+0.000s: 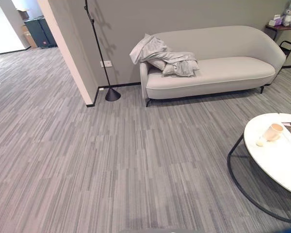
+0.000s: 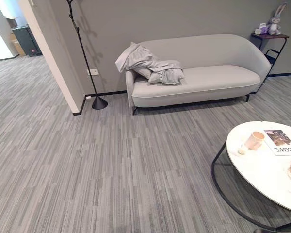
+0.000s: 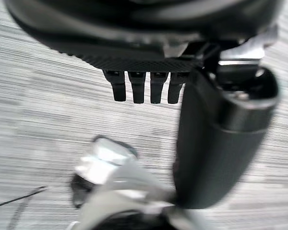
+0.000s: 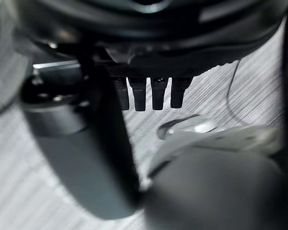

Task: Hang the clothes on the sofa on the clothes rack.

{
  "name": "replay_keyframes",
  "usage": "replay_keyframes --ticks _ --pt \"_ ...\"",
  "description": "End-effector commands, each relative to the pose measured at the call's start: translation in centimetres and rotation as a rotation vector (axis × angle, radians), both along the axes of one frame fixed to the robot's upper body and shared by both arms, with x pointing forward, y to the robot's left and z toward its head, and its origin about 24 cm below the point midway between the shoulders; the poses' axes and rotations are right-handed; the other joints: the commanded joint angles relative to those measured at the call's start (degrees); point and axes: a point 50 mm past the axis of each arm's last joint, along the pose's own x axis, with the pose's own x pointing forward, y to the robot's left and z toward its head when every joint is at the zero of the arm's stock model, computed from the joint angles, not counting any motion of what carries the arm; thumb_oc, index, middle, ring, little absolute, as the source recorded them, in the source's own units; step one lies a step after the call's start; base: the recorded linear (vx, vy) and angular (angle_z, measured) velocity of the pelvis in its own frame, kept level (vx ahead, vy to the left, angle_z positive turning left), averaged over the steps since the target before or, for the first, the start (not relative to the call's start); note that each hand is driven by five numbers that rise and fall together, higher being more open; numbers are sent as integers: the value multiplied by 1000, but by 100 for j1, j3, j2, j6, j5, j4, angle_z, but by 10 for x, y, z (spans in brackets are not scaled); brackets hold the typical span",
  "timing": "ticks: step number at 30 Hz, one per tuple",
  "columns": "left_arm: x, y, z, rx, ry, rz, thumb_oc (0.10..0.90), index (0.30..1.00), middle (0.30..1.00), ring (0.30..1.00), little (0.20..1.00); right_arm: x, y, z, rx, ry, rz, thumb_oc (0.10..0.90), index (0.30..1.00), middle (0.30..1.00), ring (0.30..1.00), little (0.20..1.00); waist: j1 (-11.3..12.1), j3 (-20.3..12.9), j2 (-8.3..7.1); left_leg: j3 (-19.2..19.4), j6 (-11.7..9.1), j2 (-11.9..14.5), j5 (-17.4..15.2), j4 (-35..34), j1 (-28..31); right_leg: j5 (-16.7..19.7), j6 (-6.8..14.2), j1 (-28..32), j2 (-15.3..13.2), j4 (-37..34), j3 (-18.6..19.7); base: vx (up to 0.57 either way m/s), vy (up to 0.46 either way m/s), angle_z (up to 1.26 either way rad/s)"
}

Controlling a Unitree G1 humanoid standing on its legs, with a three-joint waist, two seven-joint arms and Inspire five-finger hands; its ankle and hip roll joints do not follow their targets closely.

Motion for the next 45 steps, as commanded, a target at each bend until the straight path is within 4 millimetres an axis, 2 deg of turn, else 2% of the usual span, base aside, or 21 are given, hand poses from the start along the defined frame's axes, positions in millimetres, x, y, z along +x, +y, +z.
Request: replay_keyframes --ticks 1,7,9,11,17,24,30,33,41,43,45 --pt "-4 0 0 -15 7 29 800 900 900 900 900 0 6 -1 7 32 -24 800 900 900 900 900 -36 -14 -317 -696 -5 -49 450 -925 48 859 594 1093 -248 -1727 110 -4 1 -10" --pt "-1 -6 -1 -26 5 -64 800 900 900 900 900 4 8 -1 9 38 93 800 900 900 900 900 -69 2 -338 -684 16 -58 424 -925 68 882 596 1082 -251 -1727 151 -18 11 -11" --pt "-2 -15 -2 -60 17 -133 800 900 900 900 900 11 12 -2 17 34 230 800 900 900 900 900 -106 16 -361 -668 29 -63 409 -925 76 889 592 1077 -249 -1727 195 -9 8 -3" --pt "-1 -18 -3 -67 21 -181 800 900 900 900 900 15 16 -3 24 32 293 800 900 900 900 900 -135 12 -380 -665 37 -66 389 -925 92 887 590 1088 -251 -1727 207 -14 15 -5" --pt "4 -15 -2 -36 14 -239 800 900 900 900 900 30 22 -3 26 -10 385 800 900 900 900 900 -99 31 -409 -740 62 -104 380 -925 114 899 601 1125 -298 -1727 187 -3 4 -2" --pt "-3 -14 -2 -34 41 -238 800 900 900 900 900 32 31 -4 50 -16 427 800 900 900 900 900 24 19 -420 -882 95 -178 382 -925 130 900 635 1170 -364 -1727 93 2 26 11" --pt "-6 -14 -2 -40 49 -251 800 900 900 900 900 25 32 -5 59 13 443 800 900 900 900 900 120 -20 -377 -983 142 -260 355 -925 160 918 692 1215 -466 -1727 15 10 38 10" --pt "-6 -14 -2 -40 49 -251 800 900 900 900 900 25 32 -5 59 13 443 800 900 900 900 900 117 -20 -377 -986 143 -261 356 -925 161 918 693 1216 -467 -1727 11 7 26 5" --pt "-5 -18 -3 -62 60 -300 800 900 900 900 900 18 22 -4 48 41 385 800 900 900 900 900 7 -36 -253 -1136 276 -494 323 -925 210 970 759 1297 -680 -1727 -15 10 89 7" --pt "-4 -20 -3 -66 56 -310 800 900 900 900 900 15 18 -3 40 50 360 800 900 900 900 900 -37 -15 -212 -1180 309 -554 326 -925 222 937 769 1273 -740 -1614 -31 -5 112 13" --pt "1 -20 -3 -66 45 -320 800 900 900 900 900 15 15 -2 33 47 327 800 900 900 900 900 -70 60 -153 -1242 366 -607 341 -918 241 788 750 1137 -818 -1190 -56 -25 109 15"
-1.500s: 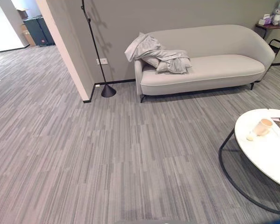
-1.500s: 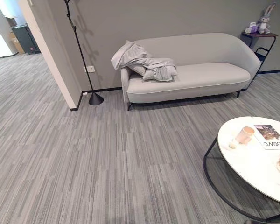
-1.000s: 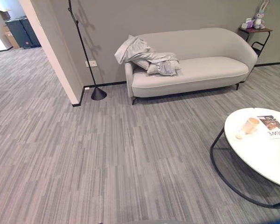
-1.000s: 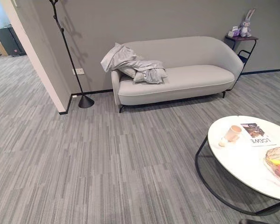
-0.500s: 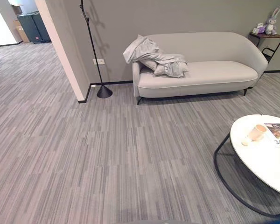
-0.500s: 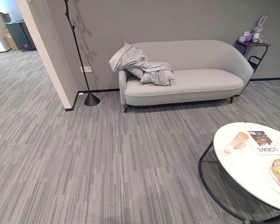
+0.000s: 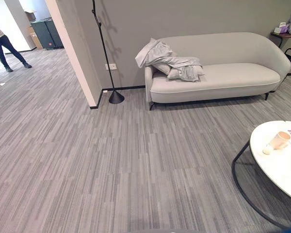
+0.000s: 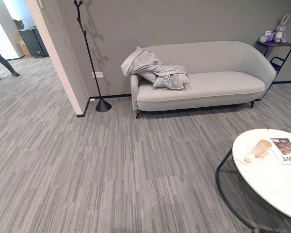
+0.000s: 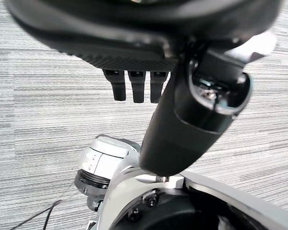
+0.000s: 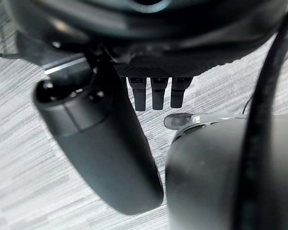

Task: Hang the clothes on the sofa on the clothes rack.

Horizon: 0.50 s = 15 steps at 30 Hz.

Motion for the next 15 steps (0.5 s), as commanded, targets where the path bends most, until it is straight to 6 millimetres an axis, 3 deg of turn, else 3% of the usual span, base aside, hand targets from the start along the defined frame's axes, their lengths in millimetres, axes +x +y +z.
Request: replay_keyframes --ticks 1,2,3,8,10,12,15 --pt "12 -13 -1 -45 -13 -66 800 900 900 900 900 -3 10 -2 24 36 -4 800 900 900 900 900 17 94 -258 -522 258 -452 210 -359 -252 51 526 28 -749 384 206 -31 84 3" --pt "12 -13 -1 -45 -14 -66 800 900 900 900 900 -3 10 -2 24 36 -4 800 900 900 900 900 17 97 -260 -521 259 -456 211 -357 -254 31 527 10 -755 420 210 -54 136 17" --pt "15 -13 -1 -45 -23 -61 800 900 900 900 900 3 10 -2 20 22 -3 800 900 900 900 900 -36 262 -185 -534 330 -494 193 -353 -168 -11 562 -274 -827 1102 237 -48 146 17" --pt "11 -10 -1 -52 -5 -30 800 900 900 900 900 7 18 -3 46 14 38 800 900 900 900 900 40 582 -121 -226 450 -424 55 -380 109 527 701 -972 -1382 2603 -188 21 81 -8" --pt "9 -9 -1 -52 -1 -26 800 900 900 900 900 4 18 -3 53 18 16 800 900 900 900 900 -10 542 -157 -148 439 -369 -50 -381 163 554 680 -1153 -1428 2550 -350 136 0 -23" --pt "11 -8 0 -48 -3 -43 800 900 900 900 900 3 16 -3 48 23 2 800 900 900 900 900 -105 546 -188 -108 412 -334 -142 -381 212 524 669 -1337 -1248 2195 -311 152 -74 -33" --pt "17 -8 0 -39 -15 -98 800 900 900 900 900 3 14 -2 35 29 -8 800 900 900 900 900 -316 562 -305 -56 350 -317 -410 -381 407 794 727 -1564 -965 1063 -114 194 -115 -35"
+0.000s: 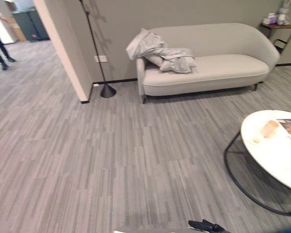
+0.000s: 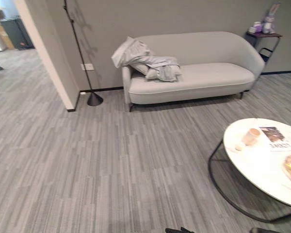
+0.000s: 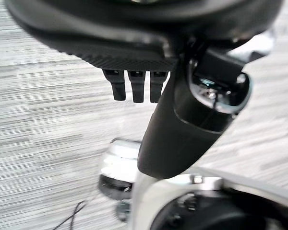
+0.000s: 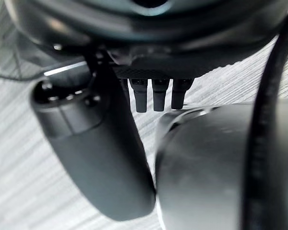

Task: Hang the clothes on the sofa on the clothes rack.

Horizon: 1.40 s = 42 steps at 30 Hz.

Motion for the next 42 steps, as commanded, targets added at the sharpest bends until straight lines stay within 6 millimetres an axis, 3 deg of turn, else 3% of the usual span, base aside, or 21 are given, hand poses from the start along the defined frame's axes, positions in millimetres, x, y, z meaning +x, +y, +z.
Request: replay_keyframes --ticks 1,2,5,10,12,13,14,16,17,19,21,22,23,25,30,33,36,38,39,41,42 --pt "15 -21 -2 -67 -34 -53 800 900 900 900 900 -35 6 -5 18 137 14 800 900 900 900 900 -93 -58 48 -403 148 -295 -363 -273 216 1524 258 -158 140 -1147 209 280 -125 -26" --pt "23 -20 -1 -53 -52 -95 800 900 900 900 900 -34 4 -5 13 144 7 800 900 900 900 900 -298 -15 -52 -413 118 -264 -535 -273 383 1928 363 -477 288 -1838 436 311 -106 -27" --pt "37 -18 1 -33 -78 -171 800 900 900 900 900 -38 6 -6 22 158 -23 800 900 900 900 900 -535 60 -68 -500 12 -36 -786 -273 689 2278 558 -1005 517 -2586 711 411 -97 -42" --pt "44 -14 3 -23 -76 -242 800 900 900 900 900 -50 13 -8 63 185 -95 800 900 900 900 900 -714 -155 -99 -803 -194 284 -1029 -273 971 2339 599 -1130 580 -2587 893 448 -100 -2" --pt "39 -10 2 -7 -60 -245 800 900 900 900 900 -59 10 -7 64 213 -102 800 900 900 900 900 -781 -400 -100 -867 -389 789 -885 -273 1019 2494 443 -909 671 -2486 846 483 -172 14" --pt "39 -11 2 -8 -60 -245 800 900 900 900 900 -59 10 -7 63 214 -102 800 900 900 900 900 -793 -411 -76 -875 -395 817 -895 -273 1015 2487 438 -906 688 -2488 823 396 -147 52" --pt "37 -12 2 -6 -63 -213 800 900 900 900 900 -62 5 -6 44 220 -76 800 900 900 900 900 -768 -575 45 -948 -581 1254 -242 -63 905 2400 312 -788 885 -2435 719 470 -154 83" --pt "41 -10 3 7 -84 -206 800 900 900 900 900 -51 3 -6 24 189 6 800 900 900 900 900 -697 -660 8 -918 -689 1444 318 457 711 2230 206 -529 960 -2487 544 638 -237 80" --pt "48 -4 5 33 -114 -189 800 900 900 900 900 -33 2 -5 0 131 106 800 900 900 900 900 -551 -619 -89 -739 -842 1600 789 1399 408 1990 27 -79 1069 -2580 404 639 -291 36" --pt "61 5 9 58 -173 -161 800 900 900 900 900 -4 1 -1 -34 49 211 800 900 900 900 900 -322 -412 -324 -625 -652 1617 1245 2533 -237 1818 -170 263 1081 -2587 377 432 -307 29" --pt "77 8 14 78 -228 -158 800 900 900 900 900 47 16 8 -67 -86 356 800 900 900 900 900 16 -90 -582 -358 -330 1400 940 3322 -1114 1655 -269 447 974 -2587 440 170 -221 -19" --pt "77 8 14 79 -229 -158 800 900 900 900 900 47 17 8 -66 -87 356 800 900 900 900 900 0 -98 -609 -368 -323 1369 960 3321 -1144 1662 -264 426 945 -2587 432 234 -84 -24" --pt "85 10 16 85 -264 -94 800 900 900 900 900 80 28 18 -84 -195 465 800 900 900 900 900 282 121 -695 -289 -187 605 211 3470 -1826 1456 -235 610 914 -2587 605 292 5 16" --pt "78 15 16 95 -260 -3 800 900 900 900 900 91 32 23 -81 -240 471 800 900 900 900 900 467 185 -647 -246 -183 92 -154 2574 -2037 1260 -168 787 918 -2587 636 397 51 28" --pt "28 10 5 67 -92 72 800 900 900 900 900 86 46 18 -72 -202 494 800 900 900 900 900 1107 39 -230 -421 -201 -758 1224 -109 -2674 586 -377 1631 1471 -2587 996 480 121 -26" --pt "13 8 2 56 -36 77 800 900 900 900 900 70 51 10 -45 -136 502 800 900 900 900 900 1286 37 -205 -347 -333 -811 1424 -213 -3089 307 -489 2029 1520 -2587 1285 406 114 -82" --pt "-18 11 2 47 62 114 800 900 900 900 900 34 52 -1 33 -5 431 800 900 900 900 900 1522 -153 -275 -245 -136 -654 1634 167 -3059 -89 -450 2603 1342 -2398 1529 628 293 -53" --pt "-32 13 2 51 112 87 800 900 900 900 900 10 50 -6 54 57 421 800 900 900 900 900 1563 -469 -593 -369 30 -846 1491 393 -2823 171 -111 2601 926 -1822 1400 839 429 -28" --pt "-30 14 2 61 111 66 800 900 900 900 900 6 49 -7 47 70 454 800 900 900 900 900 1589 -549 -679 -286 94 -905 1386 417 -2688 924 162 2468 674 -1270 1248 558 314 -27" --pt "-22 18 3 72 101 11 800 900 900 900 900 7 49 -7 51 78 480 800 900 900 900 900 1552 -560 -612 -333 247 -933 1152 440 -2284 1854 379 2154 332 21 1040 514 367 -35" --pt "-17 18 3 74 91 -2 800 900 900 900 900 7 48 -7 44 78 489 800 900 900 900 900 1498 -602 -457 -421 305 -878 1033 445 -2042 2212 387 1936 219 605 872 489 440 -46"
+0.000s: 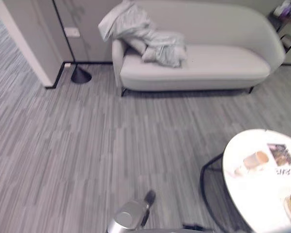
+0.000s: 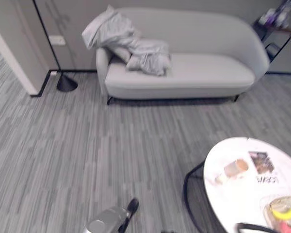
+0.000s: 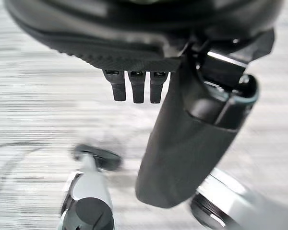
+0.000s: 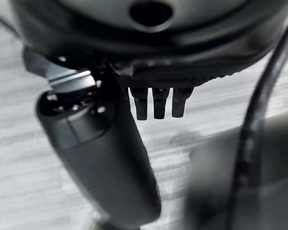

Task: Hang the clothes on the sofa on the clothes rack.

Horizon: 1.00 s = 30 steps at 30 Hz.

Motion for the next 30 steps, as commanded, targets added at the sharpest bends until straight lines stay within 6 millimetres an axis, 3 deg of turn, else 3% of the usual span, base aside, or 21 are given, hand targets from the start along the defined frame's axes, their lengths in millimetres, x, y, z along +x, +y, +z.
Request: replay_keyframes --ticks 1,2,3,5,7,9,10,13,15,17,18,20,21,22,23,24,25,26,27,29,30 --pt "7 13 3 45 11 -145 800 900 900 900 900 34 6 4 22 -108 102 800 900 900 900 900 168 -273 378 -804 162 -10 28 -133 -24 2798 453 -518 -998 309 -260 286 302 -32" --pt "7 13 3 45 11 -144 800 900 900 900 900 34 6 4 22 -109 102 800 900 900 900 900 159 -253 370 -806 167 -32 29 -128 -15 2776 464 -520 -1020 349 -257 471 444 32" --pt "19 15 4 55 -10 -204 800 900 900 900 900 41 7 6 17 -138 112 800 900 900 900 900 -127 -190 658 -1026 310 62 -230 -129 414 2576 300 -1003 -1296 1183 -480 451 365 52" --pt "35 13 4 55 -48 -256 800 900 900 900 900 46 10 6 22 -162 105 800 900 900 900 900 -432 -116 845 -1252 319 230 -423 -243 891 1657 17 -1733 -1050 1264 -588 492 247 63" --pt "54 9 5 58 -102 -291 800 900 900 900 900 51 9 8 18 -191 87 800 900 900 900 900 -736 -1 876 -1515 223 343 -608 -416 1373 1312 -47 -2236 -682 505 -655 417 -17 83" --pt "71 6 8 71 -164 -296 800 900 900 900 900 65 5 12 -11 -248 93 800 900 900 900 900 -963 105 754 -1763 73 366 -823 -567 1727 1435 61 -2480 -531 -1130 -683 612 -126 99" --pt "89 -2 10 78 -225 -341 800 900 900 900 900 78 4 16 -47 -302 122 800 900 900 900 900 -1309 181 691 -2179 -35 477 -1107 -805 2287 1951 266 -2775 -275 -2945 -476 646 -119 98" --pt "88 -15 7 64 -222 -408 800 900 900 900 900 97 3 24 -102 -361 191 800 900 900 900 900 -1614 261 797 -2390 -142 743 -1367 -859 2723 2232 542 -3569 -160 -3499 -278 752 -3 64" --pt "56 -16 1 47 -130 -371 800 900 900 900 900 121 4 36 -198 -473 301 800 900 900 900 900 -1745 79 701 -2504 -261 987 -1465 -835 2951 2640 497 -3457 -231 -3499 -325 862 -87 96" --pt "33 -8 0 62 -76 -288 800 900 900 900 900 139 0 51 -275 -589 395 800 900 900 900 900 -1779 -66 715 -2453 -350 1373 -1456 -700 3062 2728 412 -3196 -93 -3422 -265 816 -192 72" --pt "15 0 0 70 -36 -229 800 900 900 900 900 155 -15 68 -340 -691 417 800 900 900 900 900 -1753 -120 798 -2364 -533 1720 -1137 -266 2972 2636 332 -2941 101 -3375 -255 796 -215 53" --pt "10 4 1 76 -25 -209 800 900 900 900 900 166 -23 81 -372 -750 407 800 900 900 900 900 -1772 -145 761 -2341 -635 1729 -883 85 2823 2581 326 -2797 90 -3376 -316 654 -150 52" --pt "9 12 3 95 -15 -212 800 900 900 900 900 192 -45 117 -421 -918 271 800 900 900 900 900 -1664 -118 684 -1866 -920 1882 -167 1605 2318 2209 138 -2200 190 -3442 -388 537 -110 61" --pt "9 12 3 96 -16 -213 800 900 900 900 900 192 -46 117 -421 -918 269 800 900 900 900 900 -1672 -116 646 -1888 -922 1835 -140 1610 2290 2226 142 -2213 145 -3447 -389 678 -192 85" --pt "19 15 4 107 -42 -222 800 900 900 900 900 200 -55 127 -442 -953 194 800 900 900 900 900 -1554 19 497 -1573 -828 1901 51 2301 1745 2100 37 -1937 113 -3496 -337 94 -79 50" --pt "20 16 4 108 -44 -223 800 900 900 900 900 200 -56 127 -442 -955 191 800 900 900 900 900 -1556 22 460 -1586 -825 1852 68 2329 1701 2117 43 -1961 70 -3498 -334 200 -194 23" --pt "31 19 6 122 -74 -239 800 900 900 900 900 211 -61 138 -447 -1001 121 800 900 900 900 900 -1409 150 265 -1151 -584 1969 -47 2824 1224 1981 -68 -1774 22 -3499 -328 155 -220 -18" --pt "41 20 7 128 -99 -259 800 900 900 900 900 220 -67 147 -450 -1021 64 800 900 900 900 900 -1270 283 102 -772 -454 2026 -278 3098 747 1883 -129 -1635 -31 -3499 -306 371 -325 -17" --pt "69 25 12 161 -169 -344 800 900 900 900 900 247 -73 176 -417 -1123 18 800 900 900 900 900 -998 494 -90 -294 -348 1872 -804 3022 108 1718 -127 -1389 -96 -3499 -283 375 -192 -4" --pt "74 25 13 169 -182 -355 800 900 900 900 900 261 -72 211 -447 -1256 92 800 900 900 900 900 -891 570 -73 -67 -336 1248 -1161 2308 -227 1550 -46 -1269 -115 -3499 -236 318 7 -13" --pt "74 25 13 169 -182 -355 800 900 900 900 900 261 -72 210 -447 -1256 92 800 900 900 900 900 -891 568 -82 -65 -335 1240 -1148 2290 -222 1550 -45 -1271 -124 -3499 -237 349 135 -43"
